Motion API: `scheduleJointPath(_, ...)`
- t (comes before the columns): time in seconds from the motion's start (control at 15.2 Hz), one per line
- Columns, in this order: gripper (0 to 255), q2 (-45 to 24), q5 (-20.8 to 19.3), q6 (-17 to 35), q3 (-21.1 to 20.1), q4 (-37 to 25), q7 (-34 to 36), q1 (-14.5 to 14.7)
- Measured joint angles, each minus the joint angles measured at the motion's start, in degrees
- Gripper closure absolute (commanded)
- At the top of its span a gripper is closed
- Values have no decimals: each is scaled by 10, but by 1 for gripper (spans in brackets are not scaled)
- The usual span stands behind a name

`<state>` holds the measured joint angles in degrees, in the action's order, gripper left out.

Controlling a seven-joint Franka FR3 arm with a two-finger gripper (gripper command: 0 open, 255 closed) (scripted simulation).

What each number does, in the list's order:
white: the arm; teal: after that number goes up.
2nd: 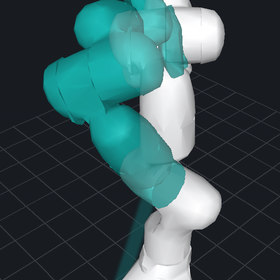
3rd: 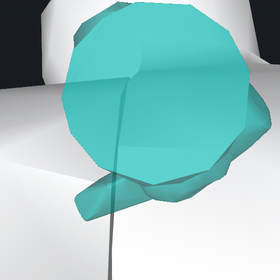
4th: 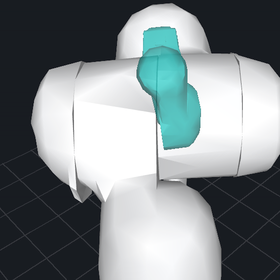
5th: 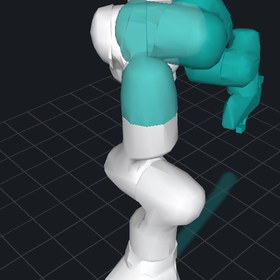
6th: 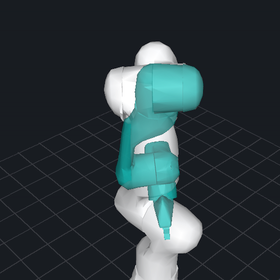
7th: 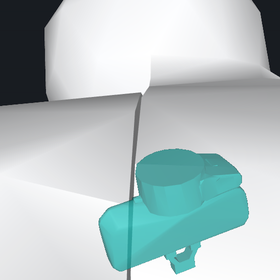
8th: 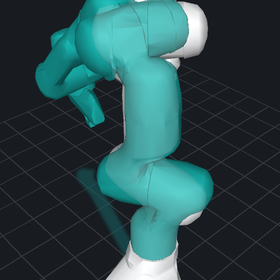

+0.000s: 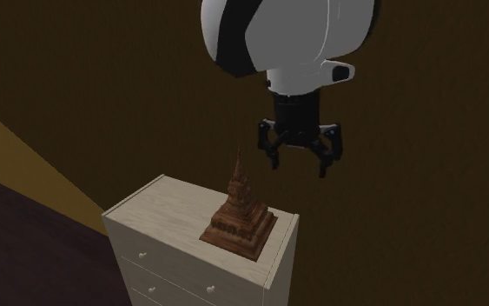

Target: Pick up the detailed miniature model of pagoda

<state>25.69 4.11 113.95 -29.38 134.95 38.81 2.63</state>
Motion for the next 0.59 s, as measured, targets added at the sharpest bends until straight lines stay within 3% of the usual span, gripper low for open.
scheduleJointPath(0.33,0,-99,-80,46,-85,-61,113,-27)
scheduleJointPath(0.59,0,-208,-194,58,-151,-129,231,-46)
